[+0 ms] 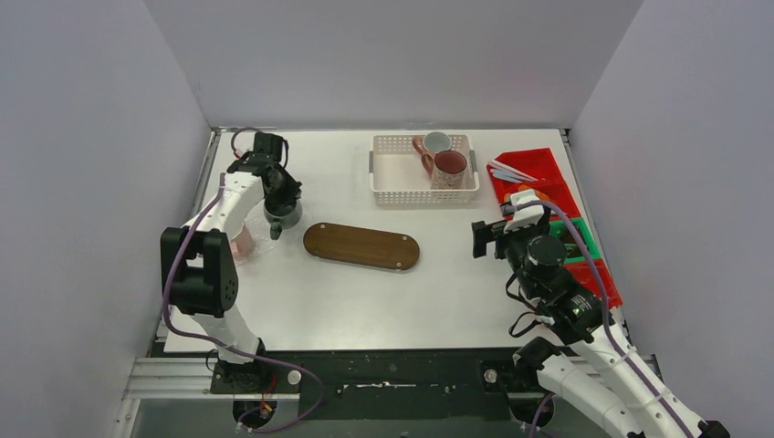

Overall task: Prepare toiletry sets of a toothbrush and toothpaste on the tray
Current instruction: Place the cup on the tray.

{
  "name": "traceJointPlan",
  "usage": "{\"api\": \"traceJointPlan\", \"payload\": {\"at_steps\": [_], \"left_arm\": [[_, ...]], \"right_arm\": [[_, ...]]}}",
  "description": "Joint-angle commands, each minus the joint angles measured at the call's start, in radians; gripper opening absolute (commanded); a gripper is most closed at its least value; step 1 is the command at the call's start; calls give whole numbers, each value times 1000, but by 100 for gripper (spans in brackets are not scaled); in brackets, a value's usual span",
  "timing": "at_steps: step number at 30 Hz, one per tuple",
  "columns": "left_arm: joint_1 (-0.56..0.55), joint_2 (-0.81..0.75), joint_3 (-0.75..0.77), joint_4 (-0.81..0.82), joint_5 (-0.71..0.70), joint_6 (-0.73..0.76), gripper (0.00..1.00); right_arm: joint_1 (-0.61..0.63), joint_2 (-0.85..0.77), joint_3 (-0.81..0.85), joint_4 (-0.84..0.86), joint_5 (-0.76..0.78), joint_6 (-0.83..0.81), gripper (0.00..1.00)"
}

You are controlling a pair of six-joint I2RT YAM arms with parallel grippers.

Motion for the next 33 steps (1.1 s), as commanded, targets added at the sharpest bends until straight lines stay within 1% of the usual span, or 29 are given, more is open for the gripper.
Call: {"api": "traceJointPlan", "payload": {"at_steps": [1, 5, 15, 33], "left_arm": [[13, -98, -32, 124, -105, -219, 0], [33, -114, -81, 166, -139, -277, 0], [91, -64, -97, 216, -98, -298, 0], [124, 1, -109, 202, -63, -332, 0]], "right_arm": [[4, -24, -11, 25, 28, 1, 100], [4, -29, -15, 27, 32, -3, 100], [4, -30, -21, 33, 37, -11, 100], [4, -27, -24, 37, 45, -15, 100]]}}
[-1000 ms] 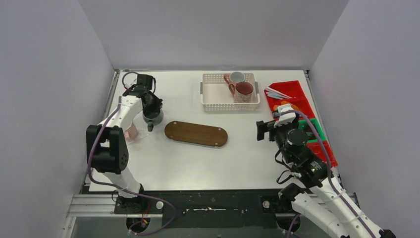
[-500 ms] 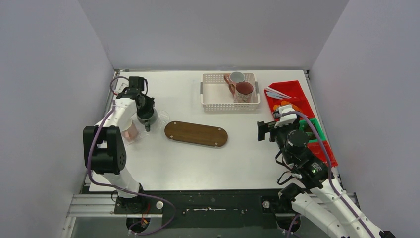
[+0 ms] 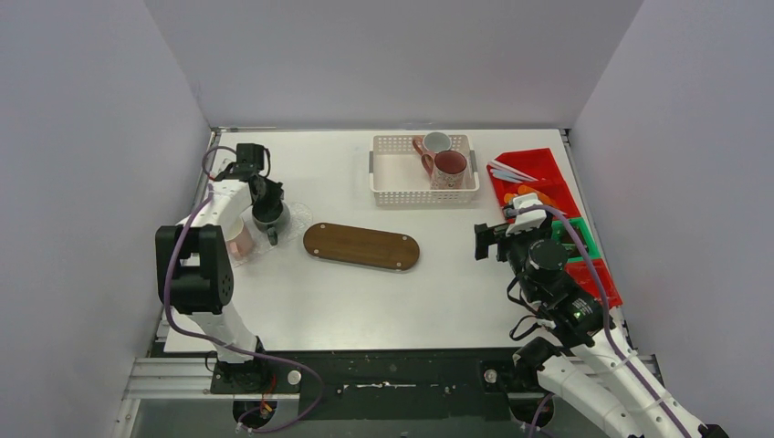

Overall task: Prepare toiletry sets of a toothbrush and toothpaste on the tray
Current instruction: Place the cup on the tray.

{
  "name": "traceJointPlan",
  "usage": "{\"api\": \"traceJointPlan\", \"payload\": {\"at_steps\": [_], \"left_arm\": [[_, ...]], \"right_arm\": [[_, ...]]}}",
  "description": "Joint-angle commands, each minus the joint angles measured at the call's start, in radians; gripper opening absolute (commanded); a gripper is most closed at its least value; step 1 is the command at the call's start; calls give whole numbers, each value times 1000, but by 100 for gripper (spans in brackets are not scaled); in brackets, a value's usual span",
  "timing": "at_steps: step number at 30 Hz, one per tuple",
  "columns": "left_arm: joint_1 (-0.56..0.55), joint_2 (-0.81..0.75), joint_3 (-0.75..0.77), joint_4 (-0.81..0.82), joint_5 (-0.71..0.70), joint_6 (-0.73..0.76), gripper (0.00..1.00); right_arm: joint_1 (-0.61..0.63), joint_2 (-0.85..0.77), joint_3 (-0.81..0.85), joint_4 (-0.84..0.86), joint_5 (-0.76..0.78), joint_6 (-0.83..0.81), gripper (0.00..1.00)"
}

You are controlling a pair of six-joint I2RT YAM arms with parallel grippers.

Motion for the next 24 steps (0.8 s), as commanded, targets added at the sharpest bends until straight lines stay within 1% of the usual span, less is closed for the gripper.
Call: {"api": "traceJointPlan", "payload": {"at_steps": [1, 8, 12, 24], "left_arm": [[12, 2, 12, 70, 8, -17, 0], [12, 8, 7, 56, 5, -19, 0], [12, 8, 7, 48, -5, -21, 2], [12, -20, 24, -8, -7, -70, 2]], "right_arm": [[4, -7, 1, 36, 23, -13, 100], [4, -9, 1, 39, 21, -14, 100], [4, -11, 1, 39, 21, -13, 100], [4, -17, 1, 37, 26, -14, 100]]}}
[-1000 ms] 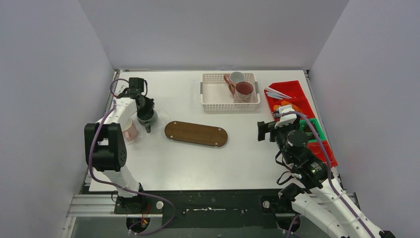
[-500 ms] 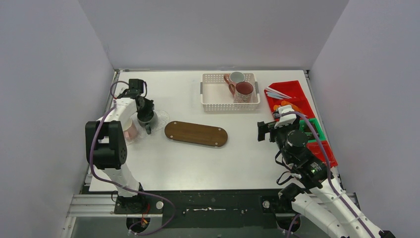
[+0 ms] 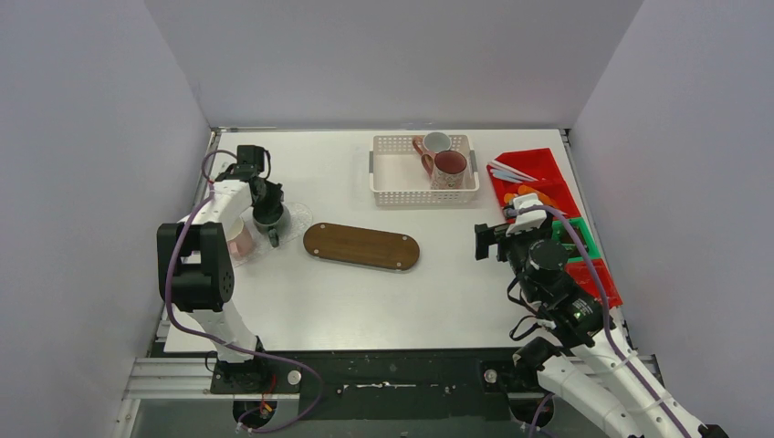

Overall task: Prepare toiletry sets of a toothbrush and toothpaste on the tray
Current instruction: Place the cup on the tray.

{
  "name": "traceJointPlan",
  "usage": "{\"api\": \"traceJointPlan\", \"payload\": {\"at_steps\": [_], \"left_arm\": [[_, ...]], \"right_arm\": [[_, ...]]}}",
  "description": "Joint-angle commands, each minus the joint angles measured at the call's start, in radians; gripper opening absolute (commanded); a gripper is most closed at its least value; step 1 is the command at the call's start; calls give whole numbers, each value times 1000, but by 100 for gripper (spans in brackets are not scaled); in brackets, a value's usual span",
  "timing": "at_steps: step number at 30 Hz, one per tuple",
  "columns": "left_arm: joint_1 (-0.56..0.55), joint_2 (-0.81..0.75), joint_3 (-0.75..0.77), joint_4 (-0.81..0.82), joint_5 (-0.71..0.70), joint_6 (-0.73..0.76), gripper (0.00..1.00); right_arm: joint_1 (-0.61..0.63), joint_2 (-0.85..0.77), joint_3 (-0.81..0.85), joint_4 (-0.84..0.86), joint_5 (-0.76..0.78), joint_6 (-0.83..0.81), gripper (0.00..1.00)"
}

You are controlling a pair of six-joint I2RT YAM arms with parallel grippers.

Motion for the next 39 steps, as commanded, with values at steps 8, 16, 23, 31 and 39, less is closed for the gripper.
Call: {"api": "traceJointPlan", "payload": {"at_steps": [8, 16, 23, 31, 39], "left_arm": [[7, -45, 35, -28, -13, -44, 2], [5, -66, 50, -70, -47, -43, 2], [7, -64, 45, -80, -48, -44, 3], [7, -41, 52, -74, -45, -42, 16], [7, -19, 69, -74, -38, -43, 33]], "right_arm": [[4, -30, -1, 37, 25, -12, 100], [4, -37, -2, 39, 22, -14, 100], [4, -40, -3, 40, 17, -16, 100], [4, -42, -4, 39, 17, -16, 100], [4, -48, -4, 39, 20, -16, 100]]}}
